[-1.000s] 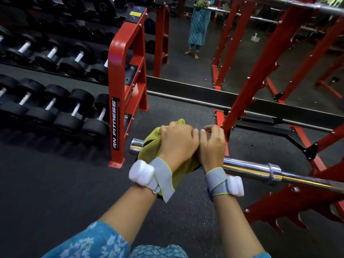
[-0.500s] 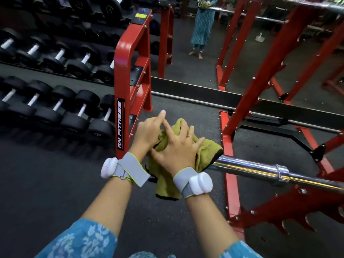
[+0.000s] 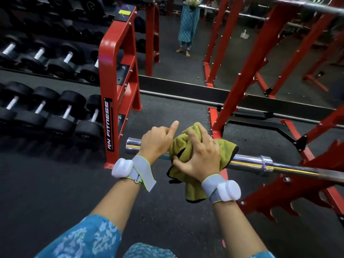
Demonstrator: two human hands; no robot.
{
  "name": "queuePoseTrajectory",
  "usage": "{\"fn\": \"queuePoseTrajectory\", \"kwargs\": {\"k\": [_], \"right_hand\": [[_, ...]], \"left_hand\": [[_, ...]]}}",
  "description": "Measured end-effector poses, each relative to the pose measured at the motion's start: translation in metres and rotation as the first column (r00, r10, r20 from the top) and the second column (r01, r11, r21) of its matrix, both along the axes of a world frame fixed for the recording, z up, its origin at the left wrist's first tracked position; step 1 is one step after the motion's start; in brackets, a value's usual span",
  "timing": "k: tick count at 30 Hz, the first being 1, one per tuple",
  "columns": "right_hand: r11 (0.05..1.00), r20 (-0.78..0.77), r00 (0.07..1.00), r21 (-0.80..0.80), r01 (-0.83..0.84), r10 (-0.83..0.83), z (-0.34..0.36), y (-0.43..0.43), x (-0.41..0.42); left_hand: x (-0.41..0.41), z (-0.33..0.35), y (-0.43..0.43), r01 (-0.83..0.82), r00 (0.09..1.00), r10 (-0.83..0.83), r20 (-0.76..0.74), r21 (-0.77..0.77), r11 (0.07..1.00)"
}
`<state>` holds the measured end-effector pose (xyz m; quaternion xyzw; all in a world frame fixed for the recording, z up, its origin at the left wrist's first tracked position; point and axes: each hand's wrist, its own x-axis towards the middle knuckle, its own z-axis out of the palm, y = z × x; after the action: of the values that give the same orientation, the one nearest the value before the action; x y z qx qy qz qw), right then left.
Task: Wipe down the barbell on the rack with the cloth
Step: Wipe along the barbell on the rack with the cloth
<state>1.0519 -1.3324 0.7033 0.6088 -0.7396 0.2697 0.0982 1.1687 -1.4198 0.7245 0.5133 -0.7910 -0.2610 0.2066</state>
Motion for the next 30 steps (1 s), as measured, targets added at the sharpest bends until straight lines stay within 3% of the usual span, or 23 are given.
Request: {"fn": "queuePoseTrajectory", "kwargs": {"k": [5, 10, 17, 30], "right_hand": [[0.999, -0.024, 1.0, 0.032, 0.01, -0.009, 0.004, 0.0, 0.006], [0.997, -0.076, 0.997, 0.073, -0.019, 0.025, -0.001, -0.005, 0.026], [0.993, -0.128, 0.985, 0.043, -0.11, 0.115, -0.005, 0.009, -0.001], [0.999, -0.05, 0.999, 0.044, -0.002, 0.004, 0.001, 0.032, -0.06]], "left_hand": [[-0.001, -0.006, 0.007, 0.058, 0.98, -0.035, 0.194, -0.114, 0.992], [0.001, -0.004, 0.002, 0.025, 0.986, -0.019, 0.168, -0.034, 0.999], [-0.002, 0.001, 0.002, 0.063, 0.981, -0.05, 0.187, -0.064, 0.996], [-0.059, 0.0, 0.012, 0.277, 0.931, -0.239, 0.275, -0.108, 0.955]]}}
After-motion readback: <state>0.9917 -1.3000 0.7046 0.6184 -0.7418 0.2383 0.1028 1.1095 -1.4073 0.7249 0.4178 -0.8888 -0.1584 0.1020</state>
